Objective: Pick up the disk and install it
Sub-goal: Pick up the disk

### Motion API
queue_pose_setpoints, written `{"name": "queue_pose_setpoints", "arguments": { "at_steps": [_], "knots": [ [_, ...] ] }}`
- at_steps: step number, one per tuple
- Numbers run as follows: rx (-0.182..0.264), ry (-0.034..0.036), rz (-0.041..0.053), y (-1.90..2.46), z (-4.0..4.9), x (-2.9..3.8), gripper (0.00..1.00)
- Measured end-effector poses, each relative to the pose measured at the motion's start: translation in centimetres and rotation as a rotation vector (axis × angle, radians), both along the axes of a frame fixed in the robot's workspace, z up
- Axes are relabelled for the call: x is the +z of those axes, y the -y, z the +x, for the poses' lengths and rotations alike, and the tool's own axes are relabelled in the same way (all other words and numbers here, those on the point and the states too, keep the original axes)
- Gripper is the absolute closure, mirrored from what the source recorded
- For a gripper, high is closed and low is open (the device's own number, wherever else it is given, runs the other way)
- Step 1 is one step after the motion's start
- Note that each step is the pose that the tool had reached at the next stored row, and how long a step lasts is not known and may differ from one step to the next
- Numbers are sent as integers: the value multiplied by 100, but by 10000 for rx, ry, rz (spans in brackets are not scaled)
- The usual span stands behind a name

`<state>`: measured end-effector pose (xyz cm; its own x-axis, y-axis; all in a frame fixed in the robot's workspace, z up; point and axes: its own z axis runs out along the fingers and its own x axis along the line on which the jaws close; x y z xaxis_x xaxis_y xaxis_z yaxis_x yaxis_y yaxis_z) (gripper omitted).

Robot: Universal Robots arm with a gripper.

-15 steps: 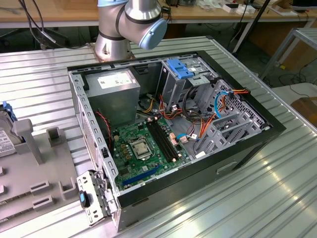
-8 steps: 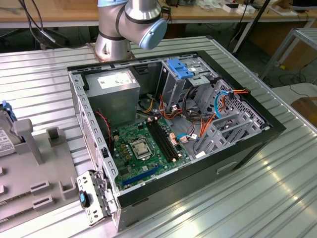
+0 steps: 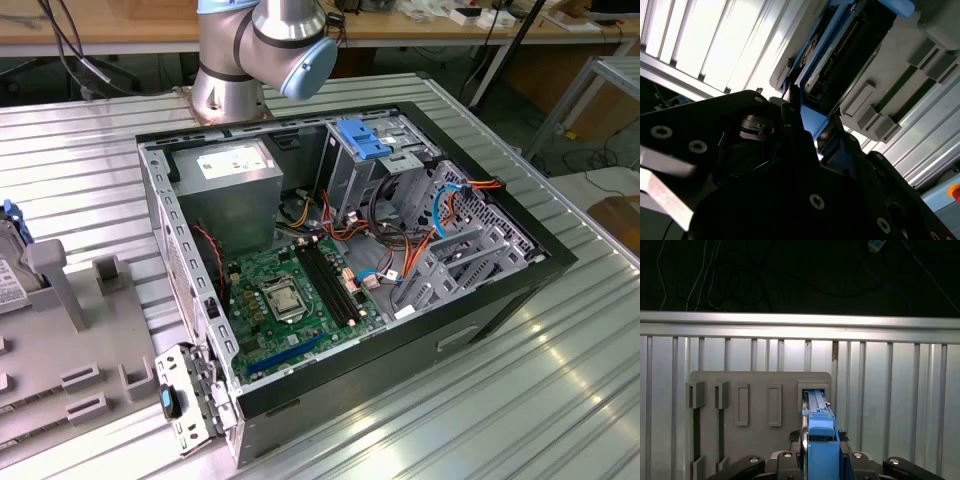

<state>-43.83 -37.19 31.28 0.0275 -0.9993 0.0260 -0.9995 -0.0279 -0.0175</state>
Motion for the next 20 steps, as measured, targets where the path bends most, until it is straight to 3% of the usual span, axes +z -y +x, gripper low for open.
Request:
{"name": "queue_pose_setpoints", "arguments": {
  "at_steps": [20],
  "knots": [
    [0,-1,0,0,0,-69,63]
  ]
}}
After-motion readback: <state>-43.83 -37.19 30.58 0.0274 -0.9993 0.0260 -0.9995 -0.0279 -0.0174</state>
